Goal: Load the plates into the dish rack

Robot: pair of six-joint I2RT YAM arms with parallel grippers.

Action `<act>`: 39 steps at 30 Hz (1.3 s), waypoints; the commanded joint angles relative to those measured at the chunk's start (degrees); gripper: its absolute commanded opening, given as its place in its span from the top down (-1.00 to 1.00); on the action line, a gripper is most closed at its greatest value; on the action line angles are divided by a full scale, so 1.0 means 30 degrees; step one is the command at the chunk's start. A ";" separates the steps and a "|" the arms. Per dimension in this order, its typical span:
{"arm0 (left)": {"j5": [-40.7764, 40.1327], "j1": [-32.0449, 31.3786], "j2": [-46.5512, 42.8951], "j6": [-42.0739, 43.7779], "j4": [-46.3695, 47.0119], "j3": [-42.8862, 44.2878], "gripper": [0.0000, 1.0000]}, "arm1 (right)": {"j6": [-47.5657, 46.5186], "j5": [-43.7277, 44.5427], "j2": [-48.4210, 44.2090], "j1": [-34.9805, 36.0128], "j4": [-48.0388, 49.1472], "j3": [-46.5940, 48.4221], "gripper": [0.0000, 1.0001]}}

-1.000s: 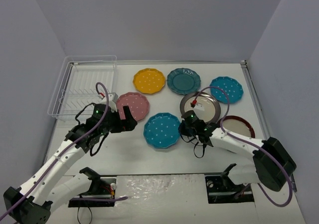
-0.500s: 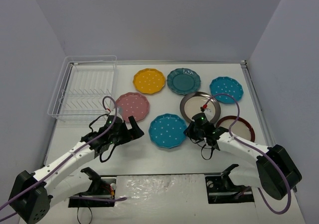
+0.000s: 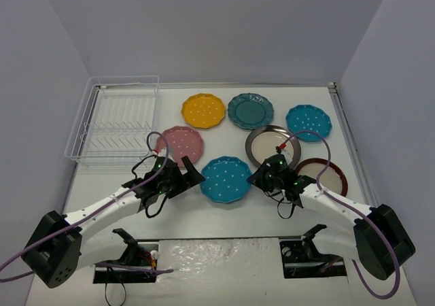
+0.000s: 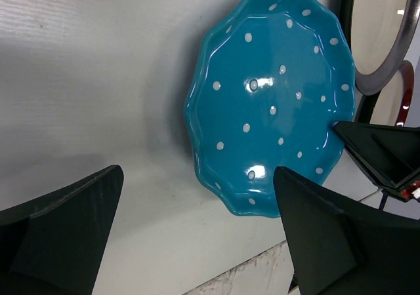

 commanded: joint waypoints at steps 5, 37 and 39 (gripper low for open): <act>0.0312 -0.0504 0.1044 -0.2378 0.2781 -0.0177 -0.94 | 0.2492 -0.0447 -0.1458 -0.0087 0.2746 0.1360 1.00; 0.0880 -0.1601 0.4909 -0.5668 1.0885 -0.0833 -0.38 | 0.3312 -0.2020 -0.1759 0.0001 0.4744 0.0387 1.00; 0.0783 -0.1602 0.4614 -0.5645 1.0919 -0.0905 -0.27 | 0.3282 -0.2050 -0.1767 0.0023 0.4774 0.0363 1.00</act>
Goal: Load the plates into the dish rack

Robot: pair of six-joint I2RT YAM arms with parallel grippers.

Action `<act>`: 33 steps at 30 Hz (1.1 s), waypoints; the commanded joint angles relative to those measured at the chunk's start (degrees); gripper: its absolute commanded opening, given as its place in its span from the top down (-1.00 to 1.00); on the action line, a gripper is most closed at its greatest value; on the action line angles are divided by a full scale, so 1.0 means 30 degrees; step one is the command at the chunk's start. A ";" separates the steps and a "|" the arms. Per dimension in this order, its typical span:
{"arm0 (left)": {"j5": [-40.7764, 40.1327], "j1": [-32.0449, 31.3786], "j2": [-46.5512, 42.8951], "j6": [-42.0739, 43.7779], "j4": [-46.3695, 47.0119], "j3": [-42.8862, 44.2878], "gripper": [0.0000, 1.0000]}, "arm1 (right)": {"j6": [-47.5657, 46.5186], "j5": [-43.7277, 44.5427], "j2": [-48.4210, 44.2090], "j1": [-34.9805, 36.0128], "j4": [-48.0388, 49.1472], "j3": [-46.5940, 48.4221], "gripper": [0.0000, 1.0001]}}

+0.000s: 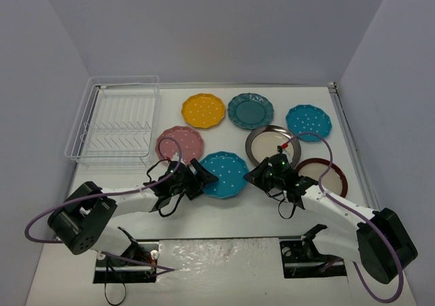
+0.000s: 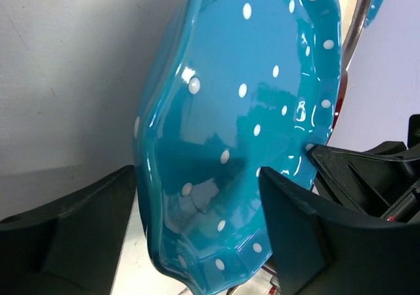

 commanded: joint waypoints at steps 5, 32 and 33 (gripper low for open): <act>-0.0558 -0.0133 -0.1697 0.0099 0.1943 0.0380 -0.02 | 0.1100 -0.1202 -0.0988 0.0001 0.4098 0.0539 1.00; -0.2124 -0.0367 -0.6222 0.2756 0.5208 0.0018 1.00 | -0.0768 -0.1573 -0.2160 0.0148 0.4049 0.0653 -0.06; -0.2143 -0.0367 -0.6547 0.2948 0.4991 0.0182 1.00 | -0.0973 -0.1406 -0.2346 0.0148 0.3769 0.0735 -0.21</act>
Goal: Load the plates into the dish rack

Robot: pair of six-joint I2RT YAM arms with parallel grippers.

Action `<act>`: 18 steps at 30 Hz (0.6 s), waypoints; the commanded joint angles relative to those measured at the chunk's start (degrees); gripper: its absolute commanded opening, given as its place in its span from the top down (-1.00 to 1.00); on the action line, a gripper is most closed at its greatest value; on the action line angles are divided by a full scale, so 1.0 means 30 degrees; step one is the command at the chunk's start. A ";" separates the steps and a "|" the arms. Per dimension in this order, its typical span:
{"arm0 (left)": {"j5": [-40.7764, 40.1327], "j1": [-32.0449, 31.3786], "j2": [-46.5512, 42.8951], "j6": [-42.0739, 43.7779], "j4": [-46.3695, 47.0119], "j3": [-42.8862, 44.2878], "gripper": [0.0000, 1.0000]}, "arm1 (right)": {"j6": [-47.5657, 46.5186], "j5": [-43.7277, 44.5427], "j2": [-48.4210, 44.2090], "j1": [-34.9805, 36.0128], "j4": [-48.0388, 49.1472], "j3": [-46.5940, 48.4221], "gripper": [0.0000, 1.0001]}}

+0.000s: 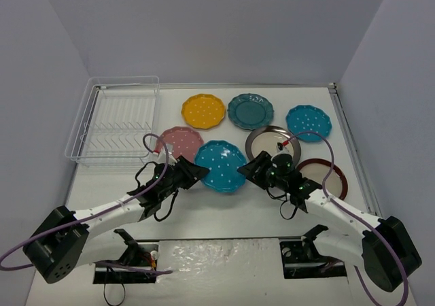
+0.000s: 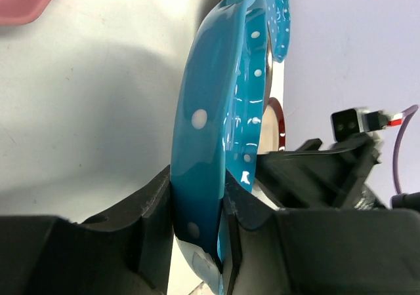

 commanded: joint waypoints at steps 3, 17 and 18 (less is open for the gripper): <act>0.0225 -0.0321 -0.2373 0.1370 0.3033 0.1696 1.00 | -0.1362 0.0259 -0.1578 0.0178 0.0846 0.1549 -0.67; -0.2753 -0.0238 -0.4860 0.8287 -0.7894 0.7857 1.00 | -0.6233 0.3828 -0.5382 -0.0027 -0.5132 0.4471 -1.00; -0.3130 -0.0220 -0.4910 0.9293 -0.9049 0.8735 1.00 | -0.6513 0.4020 -0.6113 -0.0027 -0.5291 0.4612 -1.00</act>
